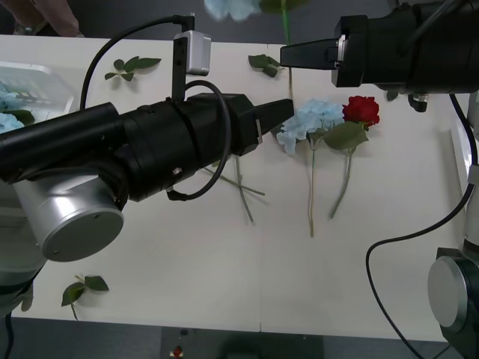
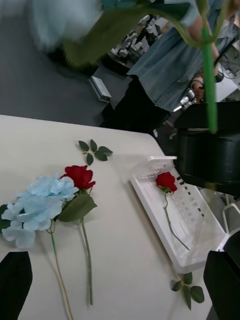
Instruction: Put the red flowers into the right box and the blue flowers into the left box
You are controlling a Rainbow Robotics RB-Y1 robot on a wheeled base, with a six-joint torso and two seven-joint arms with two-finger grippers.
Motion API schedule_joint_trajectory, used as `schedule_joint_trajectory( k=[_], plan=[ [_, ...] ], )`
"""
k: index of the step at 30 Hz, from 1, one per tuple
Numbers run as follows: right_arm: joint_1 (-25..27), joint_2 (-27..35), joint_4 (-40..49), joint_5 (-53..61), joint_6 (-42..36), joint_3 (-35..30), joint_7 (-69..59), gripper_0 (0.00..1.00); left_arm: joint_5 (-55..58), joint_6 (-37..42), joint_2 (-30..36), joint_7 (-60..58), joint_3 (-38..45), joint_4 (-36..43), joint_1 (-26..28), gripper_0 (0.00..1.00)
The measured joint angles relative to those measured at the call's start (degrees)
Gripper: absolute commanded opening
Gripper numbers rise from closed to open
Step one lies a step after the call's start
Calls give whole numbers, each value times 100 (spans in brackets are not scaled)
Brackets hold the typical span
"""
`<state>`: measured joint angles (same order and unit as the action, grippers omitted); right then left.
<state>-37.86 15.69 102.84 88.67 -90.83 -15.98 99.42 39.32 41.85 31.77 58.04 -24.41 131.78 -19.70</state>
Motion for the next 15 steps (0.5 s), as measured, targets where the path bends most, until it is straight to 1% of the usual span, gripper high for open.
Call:
schedule_joint_trajectory(
  k=[4, 7, 10, 15],
  plan=[
    [0, 0, 0, -2, 0, 22, -32, 0, 0, 0, 241, 0, 1, 596, 350, 100],
    [0, 0, 0, -2, 0, 22, -33, 0, -5, -1, 447, 0, 1, 897, 640, 100],
    [0, 0, 0, -2, 0, 22, -33, 0, -66, -1, 567, 0, 1, 1019, 821, 100],
    [0, 0, 0, -2, 0, 22, -34, 0, -87, -1, 572, 0, 1, 1021, 841, 100]
  ],
)
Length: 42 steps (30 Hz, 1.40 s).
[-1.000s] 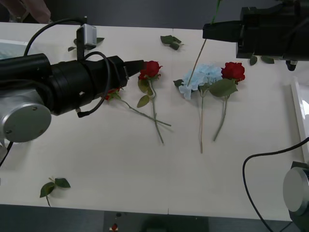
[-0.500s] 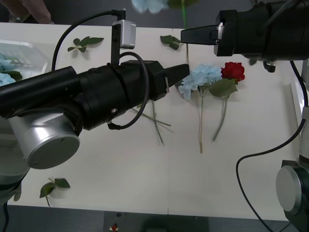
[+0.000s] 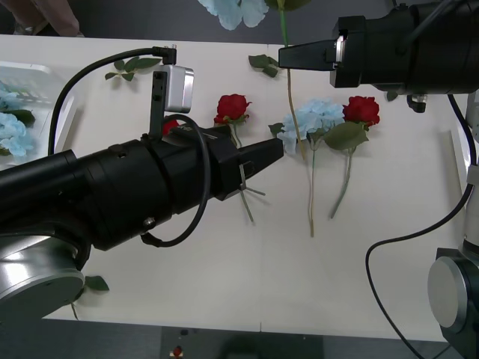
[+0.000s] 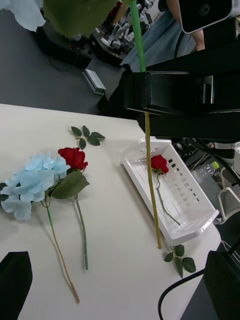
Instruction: Put the red flowers into the right box and the blue flowers into the left box
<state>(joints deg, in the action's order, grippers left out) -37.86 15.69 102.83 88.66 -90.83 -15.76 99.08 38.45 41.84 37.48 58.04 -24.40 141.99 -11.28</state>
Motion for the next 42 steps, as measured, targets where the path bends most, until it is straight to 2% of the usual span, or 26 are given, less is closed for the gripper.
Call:
schedule_joint_trajectory(
  k=[5, 11, 22, 23, 24, 25, 27, 29, 42],
  plan=[
    [0, 0, 0, 0, 0, 0, 0, 0, -37, 118, -64, 0, 0, 0, -77, 100],
    [0, 0, 0, 0, 0, 0, 0, 0, -327, 777, -504, -48, -2, -79, -592, 100],
    [0, 0, 0, 0, 0, 0, 0, 0, -855, 399, -974, -155, -510, -1267, -1217, 100],
    [0, 0, 0, 0, 0, 0, 0, 0, -855, 355, -1017, -156, -542, -1365, -1258, 87],
    [0, 0, 0, 0, 0, 0, 0, 0, -855, 322, -1056, -157, -561, -1442, -1289, 68],
    [0, 0, 0, 0, 0, 0, 0, 0, -855, 294, -1086, -158, -568, -1495, -1311, 58],
    [0, 0, 0, 0, 0, 0, 0, 0, -855, 280, -1125, -160, -568, -1539, -1329, 17],
    [0, 0, 0, 0, 0, 0, -1, 0, -855, 280, -1127, -165, -568, -1539, -1329, 2],
    [0, 0, 0, -9, 0, 0, -1, 0, -849, 20, -1124, -356, -577, -1536, -1329, 0]
  ],
)
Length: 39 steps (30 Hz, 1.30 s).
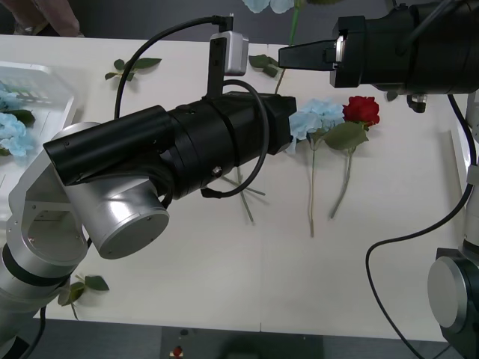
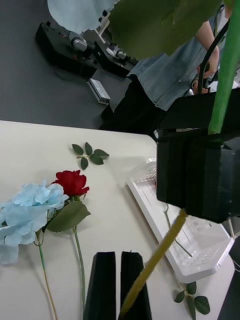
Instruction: Put the red flowers into the right box and the blue flowers into the left box
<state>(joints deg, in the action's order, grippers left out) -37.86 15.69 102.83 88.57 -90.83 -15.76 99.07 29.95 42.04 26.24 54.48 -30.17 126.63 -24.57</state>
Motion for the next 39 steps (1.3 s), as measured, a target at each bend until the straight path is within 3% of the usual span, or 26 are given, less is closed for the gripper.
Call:
schedule_joint_trajectory(
  k=[2, 3, 4, 5, 6, 14, 21, 24, 29, 39],
  plan=[
    [0, 0, 0, -12, -2, 0, 0, 0, -2, -2, 0, -4, -25, 3, 0, 0],
    [0, 0, -1, -13, -5, 0, 0, 17, -5, -5, 0, -8, -34, 4, 0, 0],
    [0, 0, -2, -13, -6, 0, 0, 53, -8, -9, 0, -10, -38, 5, 0, 0],
    [0, 0, -3, -13, -5, 0, 0, 79, -14, -9, 1, -12, -38, 5, 0, 0],
    [0, 0, -3, -13, -5, 0, 0, 98, -37, -9, 3, -17, -38, 4, 0, 0],
    [0, 0, -3, -13, -5, 0, 0, 100, -187, -9, 206, -128, -38, 9, 0, 0],
    [0, 0, -3, -13, -5, 0, 0, 100, -3, -9, 890, -325, 248, 503, 223, 0],
    [0, 0, -3, -12, -5, -1, 0, 100, 520, 60, 1286, -411, 943, 911, 642, 0],
    [0, 0, -3, -12, -5, -1, 0, 100, 1309, 948, 1896, -416, 2615, 1432, 1496, 0],
    [65, 98, 7, -9, 74, -115, 0, 100, 1943, 2650, 2316, -411, 5349, 1489, 2913, 0]
  ],
)
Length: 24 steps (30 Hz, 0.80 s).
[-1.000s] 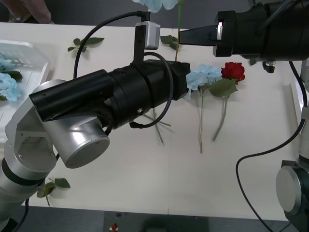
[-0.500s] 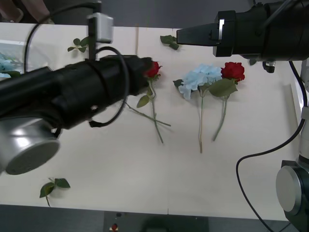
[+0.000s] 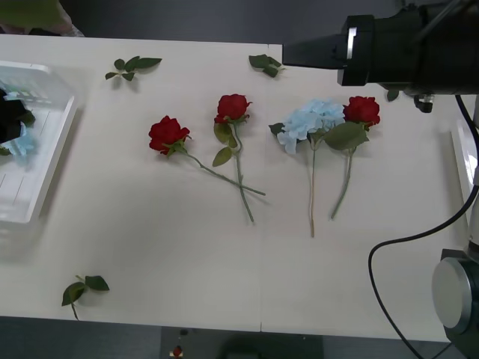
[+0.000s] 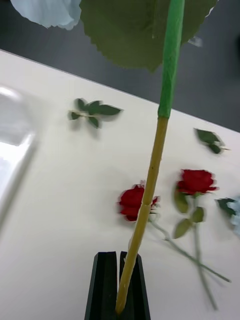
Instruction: Put the red flowers into the right box and the blue flowers into the left box
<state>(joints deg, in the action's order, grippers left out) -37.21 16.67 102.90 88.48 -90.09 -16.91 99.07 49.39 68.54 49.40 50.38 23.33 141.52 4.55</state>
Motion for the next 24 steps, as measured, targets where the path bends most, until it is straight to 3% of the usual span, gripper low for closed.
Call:
schedule_joint_trajectory(
  k=[6, 10, 17, 24],
  plan=[
    [167, 512, 182, -17, 240, -2, -8, 100, 2, 277, 110, 108, 940, -552, 813, 0],
    [334, 864, 185, -265, 240, 73, -46, 100, -12, 277, 117, 961, 1179, -1261, 1192, 0],
    [674, 1416, 186, -700, 239, 265, -964, 100, -281, 196, 120, 1682, 1219, -2222, 1651, 0],
    [850, 1775, 190, -1703, -142, 464, -1790, 100, -626, -234, 193, 2315, 846, -3174, 1736, 0]
  ],
)
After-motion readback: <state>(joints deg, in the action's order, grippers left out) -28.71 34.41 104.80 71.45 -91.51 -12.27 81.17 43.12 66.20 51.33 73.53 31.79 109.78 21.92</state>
